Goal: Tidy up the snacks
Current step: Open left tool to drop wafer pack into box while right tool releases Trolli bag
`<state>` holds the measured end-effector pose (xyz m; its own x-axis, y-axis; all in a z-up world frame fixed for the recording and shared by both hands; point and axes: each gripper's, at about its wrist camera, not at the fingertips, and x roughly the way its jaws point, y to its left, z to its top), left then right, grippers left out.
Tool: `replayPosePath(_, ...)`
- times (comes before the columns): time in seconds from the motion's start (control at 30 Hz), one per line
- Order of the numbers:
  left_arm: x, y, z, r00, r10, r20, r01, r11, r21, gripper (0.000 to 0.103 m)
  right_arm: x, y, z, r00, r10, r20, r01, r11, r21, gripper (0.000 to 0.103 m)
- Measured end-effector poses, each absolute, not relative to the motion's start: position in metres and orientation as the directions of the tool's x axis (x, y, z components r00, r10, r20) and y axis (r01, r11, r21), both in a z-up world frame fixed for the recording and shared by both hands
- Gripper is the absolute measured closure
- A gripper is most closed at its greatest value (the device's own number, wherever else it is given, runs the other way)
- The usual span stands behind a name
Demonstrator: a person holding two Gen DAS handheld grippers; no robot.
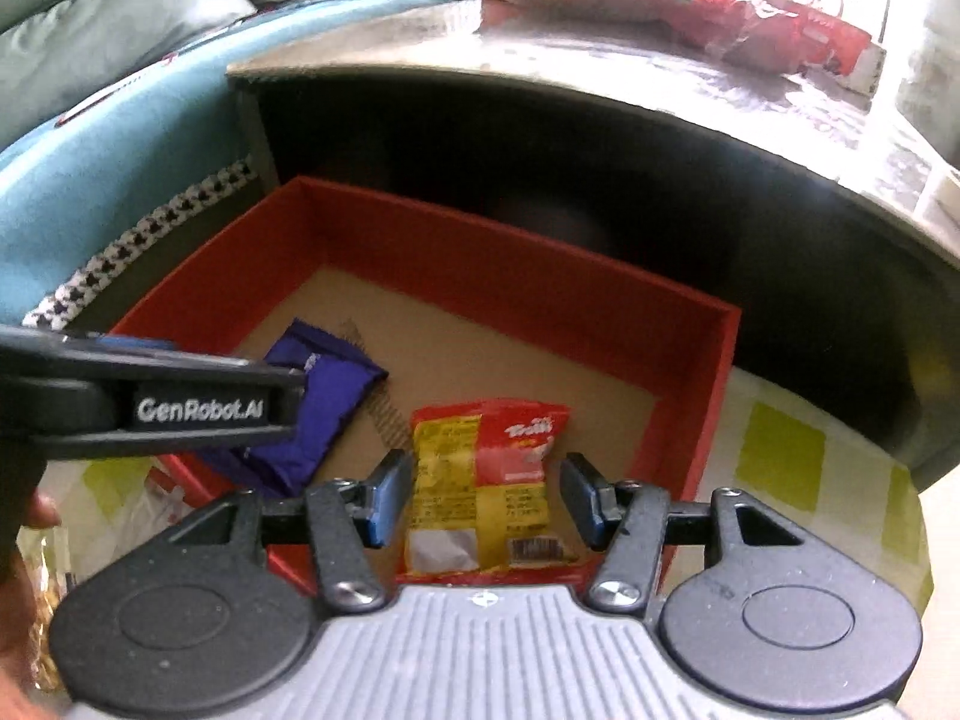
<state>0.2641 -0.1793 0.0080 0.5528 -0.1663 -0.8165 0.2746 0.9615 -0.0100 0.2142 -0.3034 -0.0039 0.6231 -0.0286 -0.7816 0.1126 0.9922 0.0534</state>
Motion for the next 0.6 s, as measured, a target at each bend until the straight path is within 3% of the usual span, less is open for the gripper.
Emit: replayPosePath(0.6, 0.234, -0.162, 0.036, 0.597, -0.171, -0.784, 0.265, 0.964, -0.009, 0.017, 0.194, -0.293, 0.025, 0.684, -0.021, -0.729, 0.097, 0.993, 0.062, 0.042)
